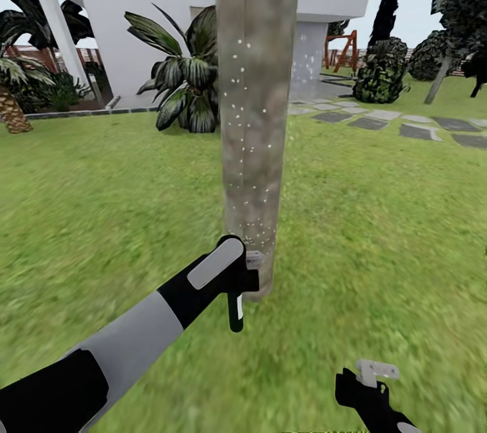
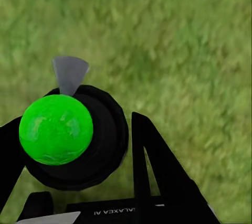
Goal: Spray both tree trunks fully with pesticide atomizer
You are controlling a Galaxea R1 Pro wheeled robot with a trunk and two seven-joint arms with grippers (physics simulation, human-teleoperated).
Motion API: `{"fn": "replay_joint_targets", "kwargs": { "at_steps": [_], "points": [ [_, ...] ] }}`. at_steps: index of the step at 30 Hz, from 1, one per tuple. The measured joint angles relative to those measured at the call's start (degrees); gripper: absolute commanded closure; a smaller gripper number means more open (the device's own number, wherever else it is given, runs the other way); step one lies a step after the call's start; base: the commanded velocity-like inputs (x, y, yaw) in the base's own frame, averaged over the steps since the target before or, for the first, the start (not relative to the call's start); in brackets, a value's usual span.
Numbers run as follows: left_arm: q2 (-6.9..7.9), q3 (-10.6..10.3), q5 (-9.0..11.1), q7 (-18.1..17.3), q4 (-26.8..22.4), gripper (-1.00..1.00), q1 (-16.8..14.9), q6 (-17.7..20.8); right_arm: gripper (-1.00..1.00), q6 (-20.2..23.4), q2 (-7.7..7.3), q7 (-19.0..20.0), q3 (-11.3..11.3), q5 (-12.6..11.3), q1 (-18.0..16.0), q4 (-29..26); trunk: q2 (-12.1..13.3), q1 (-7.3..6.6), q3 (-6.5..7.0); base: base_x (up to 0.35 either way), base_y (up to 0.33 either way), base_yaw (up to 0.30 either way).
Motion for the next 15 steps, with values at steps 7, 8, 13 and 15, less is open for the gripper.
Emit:
{"fn": "replay_joint_targets", "kwargs": {
  "at_steps": [7,8,13,15],
  "points": [
    [0.00,0.0,0.0,0.0,0.0,1.00,0.0,0.0,1.00,0.0,0.00,0.0,0.1,0.0,0.0,0.0,0.0,-0.01,0.00,0.066,0.334,-0.247],
    [0.00,0.0,0.0,0.0,0.0,1.00,0.0,0.0,1.00,0.0,0.00,0.0,0.2,0.0,0.0,0.0,0.0,-0.01,0.00,0.076,0.334,-0.247],
    [0.00,0.0,0.0,0.0,0.0,1.00,0.0,0.0,1.00,0.0,0.08,0.0,0.2,0.0,0.0,0.0,0.0,-0.01,0.00,0.076,0.334,-0.247],
    [0.00,0.0,0.0,0.0,0.0,1.00,0.0,0.0,1.00,0.0,0.08,0.0,0.2,0.0,0.0,0.0,0.0,0.00,0.00,0.036,0.334,-0.247]
  ]
}}
